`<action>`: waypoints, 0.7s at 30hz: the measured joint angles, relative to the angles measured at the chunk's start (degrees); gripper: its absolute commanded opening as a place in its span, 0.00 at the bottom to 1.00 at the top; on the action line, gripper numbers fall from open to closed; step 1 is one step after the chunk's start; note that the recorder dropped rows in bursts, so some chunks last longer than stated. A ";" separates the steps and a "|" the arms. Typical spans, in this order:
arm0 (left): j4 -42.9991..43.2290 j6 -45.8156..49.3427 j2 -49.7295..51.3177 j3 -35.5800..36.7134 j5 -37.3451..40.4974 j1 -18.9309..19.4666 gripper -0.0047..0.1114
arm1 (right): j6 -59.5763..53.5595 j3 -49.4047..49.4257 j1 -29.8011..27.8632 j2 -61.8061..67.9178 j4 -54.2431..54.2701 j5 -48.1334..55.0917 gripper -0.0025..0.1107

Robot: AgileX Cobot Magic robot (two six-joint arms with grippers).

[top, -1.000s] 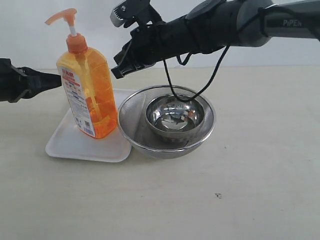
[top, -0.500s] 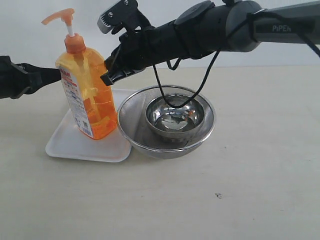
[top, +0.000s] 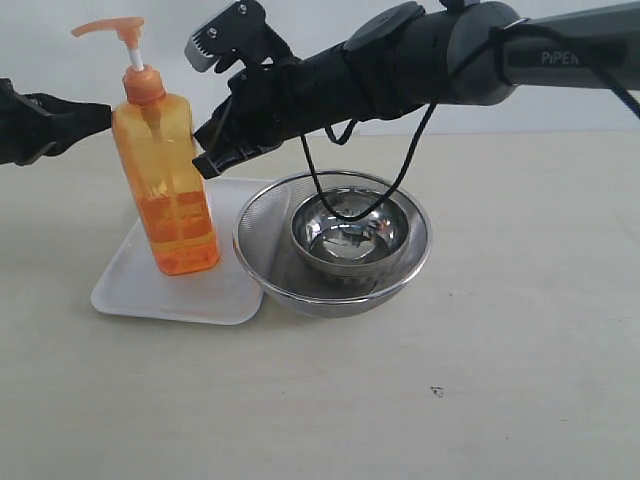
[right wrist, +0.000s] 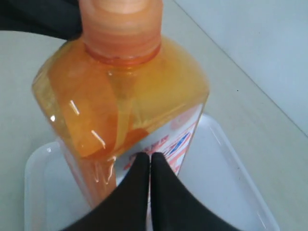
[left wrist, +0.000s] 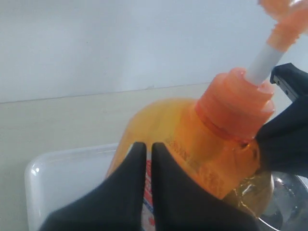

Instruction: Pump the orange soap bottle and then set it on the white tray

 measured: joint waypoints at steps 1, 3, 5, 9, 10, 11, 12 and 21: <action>-0.15 0.00 0.32 -0.11 0.00 0.00 0.08 | 0.00 0.00 0.00 0.00 0.00 0.28 0.02; -0.27 0.00 1.36 -0.10 0.00 0.00 0.08 | 0.00 0.00 0.00 0.00 0.00 0.93 0.02; -0.27 0.00 2.64 -0.10 -0.14 0.00 0.08 | 0.11 0.00 0.00 0.00 0.00 1.75 0.02; -0.27 0.00 5.09 -0.10 -1.20 0.00 0.08 | 0.59 0.00 0.00 0.00 0.00 2.49 0.02; -0.27 0.00 5.50 -0.10 -1.32 0.00 0.08 | 0.59 0.00 0.00 0.00 0.00 2.63 0.02; -0.27 0.00 5.75 -0.21 -1.32 0.00 0.08 | 0.59 0.00 0.00 0.00 0.00 2.74 0.02; -0.27 0.00 5.87 -0.21 -1.32 0.00 0.08 | 0.59 0.00 0.00 0.00 0.00 2.87 0.02; -0.27 0.00 6.13 -2.39 -1.56 0.00 0.08 | 0.69 0.00 0.00 0.00 0.00 4.36 0.02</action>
